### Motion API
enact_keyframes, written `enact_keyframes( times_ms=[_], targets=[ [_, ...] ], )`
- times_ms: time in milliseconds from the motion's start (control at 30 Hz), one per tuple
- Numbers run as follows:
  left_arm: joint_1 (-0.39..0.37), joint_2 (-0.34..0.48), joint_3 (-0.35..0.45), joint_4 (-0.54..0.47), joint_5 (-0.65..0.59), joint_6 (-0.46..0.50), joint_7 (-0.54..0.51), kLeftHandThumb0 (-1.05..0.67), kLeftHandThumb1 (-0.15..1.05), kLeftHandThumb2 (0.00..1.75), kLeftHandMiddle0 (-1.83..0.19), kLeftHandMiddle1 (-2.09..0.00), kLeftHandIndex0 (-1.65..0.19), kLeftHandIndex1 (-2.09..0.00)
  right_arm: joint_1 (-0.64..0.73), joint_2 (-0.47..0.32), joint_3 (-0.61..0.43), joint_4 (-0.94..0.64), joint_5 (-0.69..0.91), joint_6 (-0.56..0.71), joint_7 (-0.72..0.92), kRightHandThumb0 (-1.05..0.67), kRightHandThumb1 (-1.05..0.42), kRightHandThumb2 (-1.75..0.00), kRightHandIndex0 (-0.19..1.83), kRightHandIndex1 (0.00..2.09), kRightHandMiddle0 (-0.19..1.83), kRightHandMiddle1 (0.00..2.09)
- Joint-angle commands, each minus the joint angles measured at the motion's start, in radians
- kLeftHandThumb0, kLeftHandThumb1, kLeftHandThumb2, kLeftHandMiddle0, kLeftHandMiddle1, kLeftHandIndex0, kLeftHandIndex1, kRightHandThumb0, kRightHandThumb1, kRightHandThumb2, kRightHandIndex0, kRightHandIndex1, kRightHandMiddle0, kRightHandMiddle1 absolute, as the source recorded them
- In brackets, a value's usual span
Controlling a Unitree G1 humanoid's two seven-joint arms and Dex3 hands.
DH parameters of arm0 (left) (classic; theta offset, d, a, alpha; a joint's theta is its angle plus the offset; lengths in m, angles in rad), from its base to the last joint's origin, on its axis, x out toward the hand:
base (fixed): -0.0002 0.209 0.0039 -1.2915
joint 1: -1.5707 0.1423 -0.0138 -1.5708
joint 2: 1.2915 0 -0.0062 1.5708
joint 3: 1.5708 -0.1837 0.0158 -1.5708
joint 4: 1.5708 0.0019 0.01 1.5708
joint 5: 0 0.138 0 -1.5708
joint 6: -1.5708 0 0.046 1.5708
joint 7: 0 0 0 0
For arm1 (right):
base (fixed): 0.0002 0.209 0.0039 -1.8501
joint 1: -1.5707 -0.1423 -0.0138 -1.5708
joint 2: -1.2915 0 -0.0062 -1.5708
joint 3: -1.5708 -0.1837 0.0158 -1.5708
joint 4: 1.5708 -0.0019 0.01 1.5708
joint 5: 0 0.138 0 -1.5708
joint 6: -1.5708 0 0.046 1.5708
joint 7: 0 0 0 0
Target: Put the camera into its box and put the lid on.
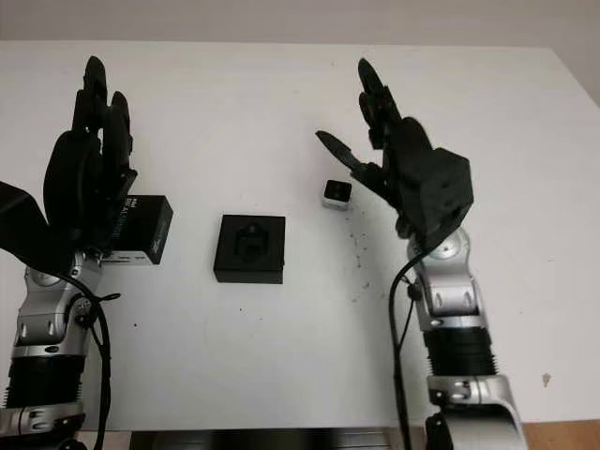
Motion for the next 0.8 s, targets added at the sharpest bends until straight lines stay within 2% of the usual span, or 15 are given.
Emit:
enact_keyframes(
  times_ms=[0, 100, 200, 433, 567, 767],
  targets=[
    [0.004, 0.004, -0.001, -0.016, 0.003, -0.014, -0.001, -0.77, 1.05, 0.6, 0.19, 0.0, 0.19, 0.0, -0.032, -0.062, 0.02, 0.014, -0.043, -0.033, 0.018, -0.56, -0.83, -0.03, 0.26, 0.22, 0.22, 0.31],
    [0.004, 0.0, -0.002, -0.015, 0.001, -0.02, 0.0, -0.78, 1.05, 0.59, 0.19, 0.0, 0.19, 0.0, -0.051, -0.123, 0.054, 0.022, -0.111, -0.021, 0.054, -0.55, -0.82, -0.04, 0.26, 0.21, 0.21, 0.32],
    [0.003, 0.0, -0.005, -0.013, 0.0, -0.022, -0.003, -0.78, 1.05, 0.59, 0.19, 0.0, 0.19, 0.0, -0.073, -0.176, 0.119, 0.039, -0.226, -0.009, 0.073, -0.59, -0.83, -0.06, 0.31, 0.18, 0.3, 0.24],
    [0.002, 0.003, -0.001, -0.015, -0.004, -0.014, -0.005, -0.78, 1.05, 0.59, 0.19, 0.0, 0.19, 0.0, -0.09, -0.186, 0.214, 0.089, -0.375, -0.003, 0.055, -0.58, -0.79, -0.05, 0.4, 0.2, 0.39, 0.22],
    [-0.001, 0.005, 0.002, -0.013, -0.006, -0.013, -0.006, -0.78, 1.05, 0.58, 0.19, 0.0, 0.19, 0.0, -0.077, -0.201, 0.235, 0.063, -0.408, 0.011, 0.096, -0.51, -0.79, -0.05, 0.39, 0.17, 0.4, 0.13],
    [-0.005, 0.005, 0.002, -0.015, -0.006, -0.009, -0.005, -0.8, 1.05, 0.57, 0.19, 0.0, 0.19, 0.0, -0.073, -0.195, 0.255, 0.038, -0.446, 0.049, 0.118, -0.52, -0.79, -0.05, 0.44, 0.17, 0.43, 0.1]
  ],
)
